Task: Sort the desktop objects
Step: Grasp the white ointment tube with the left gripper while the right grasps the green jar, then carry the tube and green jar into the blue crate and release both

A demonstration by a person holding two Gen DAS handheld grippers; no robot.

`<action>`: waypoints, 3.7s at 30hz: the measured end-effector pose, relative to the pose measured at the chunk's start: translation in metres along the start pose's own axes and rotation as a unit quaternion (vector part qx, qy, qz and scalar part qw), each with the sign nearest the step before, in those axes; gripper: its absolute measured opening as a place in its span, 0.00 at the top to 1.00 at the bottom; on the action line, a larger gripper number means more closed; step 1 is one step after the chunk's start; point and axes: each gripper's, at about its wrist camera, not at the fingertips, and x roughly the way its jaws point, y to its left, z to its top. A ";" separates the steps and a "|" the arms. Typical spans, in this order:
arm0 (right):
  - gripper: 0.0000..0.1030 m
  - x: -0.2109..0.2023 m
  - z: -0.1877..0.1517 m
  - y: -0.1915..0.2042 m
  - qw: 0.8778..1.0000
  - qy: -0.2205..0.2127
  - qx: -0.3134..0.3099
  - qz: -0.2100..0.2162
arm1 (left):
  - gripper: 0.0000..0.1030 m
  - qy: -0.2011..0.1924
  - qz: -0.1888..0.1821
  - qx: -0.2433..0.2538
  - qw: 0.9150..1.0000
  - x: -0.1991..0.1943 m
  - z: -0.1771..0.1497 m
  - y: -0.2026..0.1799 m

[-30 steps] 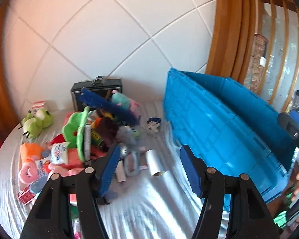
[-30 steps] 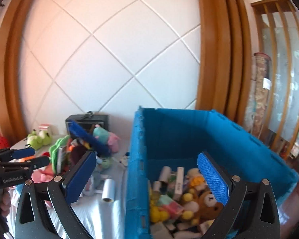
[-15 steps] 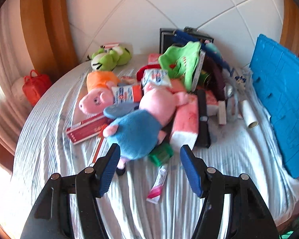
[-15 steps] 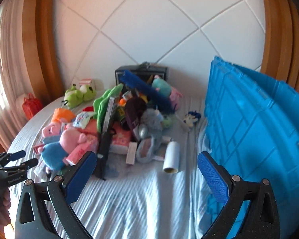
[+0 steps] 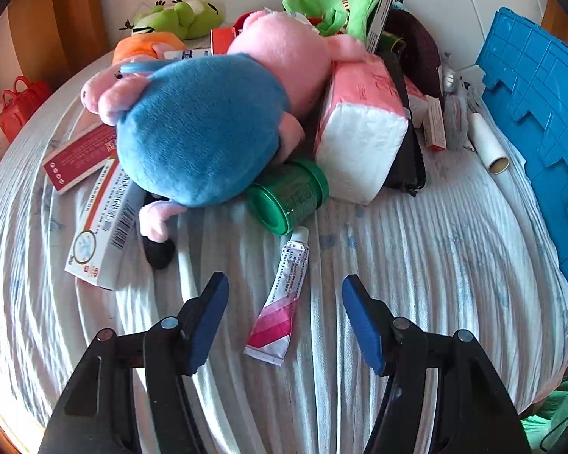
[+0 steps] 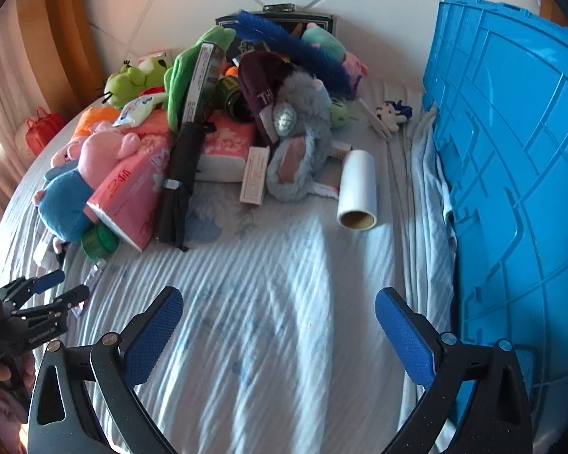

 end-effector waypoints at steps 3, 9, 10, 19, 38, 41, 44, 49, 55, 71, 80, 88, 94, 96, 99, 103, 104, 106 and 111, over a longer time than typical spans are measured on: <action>0.00 0.007 -0.006 -0.001 1.000 0.016 0.000 -0.008 | 0.51 0.005 -0.008 -0.007 1.000 0.013 0.004 0.001; 0.00 0.020 -0.010 0.017 0.999 0.033 -0.015 0.009 | 0.77 -0.001 0.008 0.009 1.000 0.025 0.004 0.001; 0.01 0.022 -0.010 0.024 0.999 0.035 -0.021 0.019 | 0.79 -0.004 0.011 0.016 1.000 0.024 0.003 0.000; 0.29 0.057 0.004 0.118 0.985 0.050 -0.103 0.128 | 0.83 -0.033 0.029 -0.040 0.998 -0.010 -0.005 0.040; 0.56 0.127 0.027 0.217 0.976 0.053 -0.150 0.146 | 0.84 -0.051 0.012 -0.066 0.996 -0.012 0.007 0.069; 0.56 0.110 0.027 0.209 0.977 0.049 -0.144 0.152 | 0.84 -0.057 0.004 -0.062 0.996 -0.025 0.008 0.066; 0.56 0.084 0.028 0.196 0.978 0.035 -0.133 0.155 | 0.84 -0.076 -0.006 -0.049 0.996 -0.046 0.010 0.059; 0.55 0.037 0.036 0.172 0.983 -0.008 -0.117 0.140 | 0.84 -0.107 -0.018 -0.019 0.994 -0.076 0.024 0.042; 0.55 -0.020 0.049 0.136 0.989 -0.075 -0.077 0.097 | 0.84 -0.158 -0.039 0.031 0.986 -0.111 0.054 0.015; 0.55 -0.181 0.070 0.005 0.972 -0.225 0.014 -0.057 | 0.84 -0.248 -0.125 0.147 0.949 -0.187 0.109 -0.133; 0.55 -0.267 0.068 -0.136 0.957 -0.254 0.033 -0.133 | 0.84 -0.274 -0.194 0.188 0.923 -0.243 0.147 -0.291; 0.55 -0.260 0.026 -0.273 0.953 -0.184 0.061 -0.233 | 0.84 -0.178 -0.252 0.257 0.916 -0.245 0.158 -0.446; 0.55 -0.231 -0.005 -0.326 0.958 -0.146 0.083 -0.235 | 0.84 -0.099 -0.240 0.309 0.915 -0.218 0.138 -0.507; 0.55 -0.226 -0.013 -0.335 0.960 -0.140 0.089 -0.226 | 0.84 -0.091 -0.227 0.321 0.915 -0.210 0.133 -0.516; 0.56 -0.222 -0.023 -0.340 0.963 -0.137 0.089 -0.212 | 0.84 -0.063 -0.231 0.311 0.920 -0.200 0.135 -0.520; 0.61 -0.220 -0.023 -0.338 0.962 -0.155 0.084 -0.209 | 0.84 -0.037 -0.185 0.319 0.929 -0.185 0.129 -0.528; 0.61 -0.220 -0.024 -0.339 0.961 -0.161 0.087 -0.210 | 0.84 -0.040 -0.176 0.324 0.929 -0.185 0.127 -0.530; 0.60 -0.222 -0.027 -0.342 0.960 -0.171 0.094 -0.202 | 0.84 -0.046 -0.175 0.326 0.928 -0.185 0.123 -0.529; 0.23 -0.227 -0.027 -0.335 0.957 -0.191 0.085 -0.200 | 0.84 -0.041 -0.183 0.308 0.933 -0.179 0.130 -0.521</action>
